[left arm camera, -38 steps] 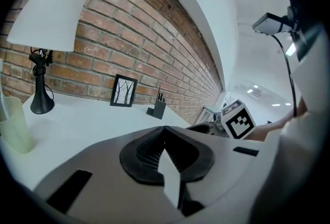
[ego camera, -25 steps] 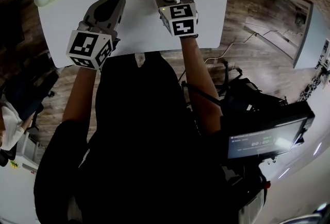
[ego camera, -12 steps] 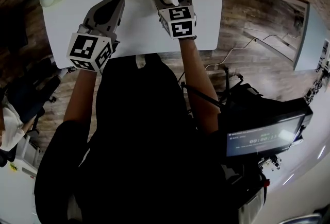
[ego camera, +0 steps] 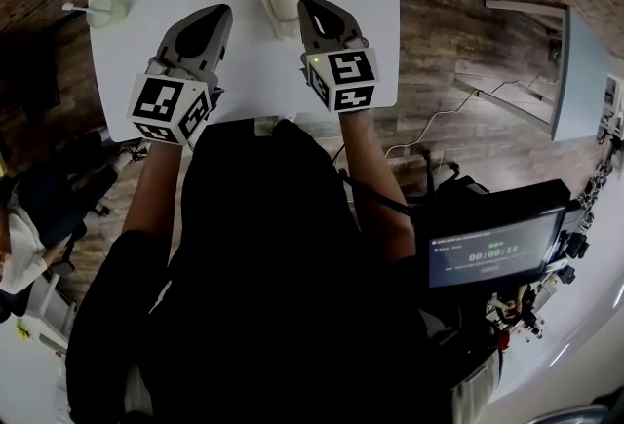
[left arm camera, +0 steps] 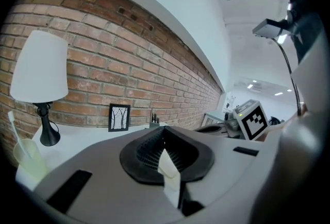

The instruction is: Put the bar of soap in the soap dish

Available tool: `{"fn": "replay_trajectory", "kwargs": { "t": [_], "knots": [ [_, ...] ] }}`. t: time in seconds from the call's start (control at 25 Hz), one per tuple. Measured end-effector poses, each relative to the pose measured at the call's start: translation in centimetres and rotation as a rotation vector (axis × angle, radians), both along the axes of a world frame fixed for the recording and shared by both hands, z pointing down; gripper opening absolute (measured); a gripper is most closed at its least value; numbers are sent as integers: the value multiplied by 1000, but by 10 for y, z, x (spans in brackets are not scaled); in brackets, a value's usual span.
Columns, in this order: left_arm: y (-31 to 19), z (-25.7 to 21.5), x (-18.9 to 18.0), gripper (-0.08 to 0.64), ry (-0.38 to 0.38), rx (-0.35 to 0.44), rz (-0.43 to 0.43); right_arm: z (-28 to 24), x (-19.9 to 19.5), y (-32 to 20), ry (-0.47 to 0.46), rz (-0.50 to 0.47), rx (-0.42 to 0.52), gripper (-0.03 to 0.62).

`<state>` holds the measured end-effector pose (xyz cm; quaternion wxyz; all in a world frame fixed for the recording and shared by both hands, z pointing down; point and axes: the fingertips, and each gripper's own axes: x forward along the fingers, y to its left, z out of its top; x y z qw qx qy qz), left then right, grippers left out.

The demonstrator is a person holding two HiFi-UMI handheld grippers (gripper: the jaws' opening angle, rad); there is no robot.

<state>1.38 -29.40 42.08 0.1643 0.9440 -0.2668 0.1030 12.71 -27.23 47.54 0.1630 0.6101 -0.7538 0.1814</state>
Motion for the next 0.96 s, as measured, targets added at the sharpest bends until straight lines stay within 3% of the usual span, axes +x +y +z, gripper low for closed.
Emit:
{"fn": "replay_trajectory", "kwargs": {
  "t": [0.52,0.96],
  "knots": [
    [19,-31,6,6,17,66,-23,-65,0,19,-50,-46,149,2],
    [66,-65,18,6,19,115,-28,-102,17,65,-40,-46,206,2]
  ]
}}
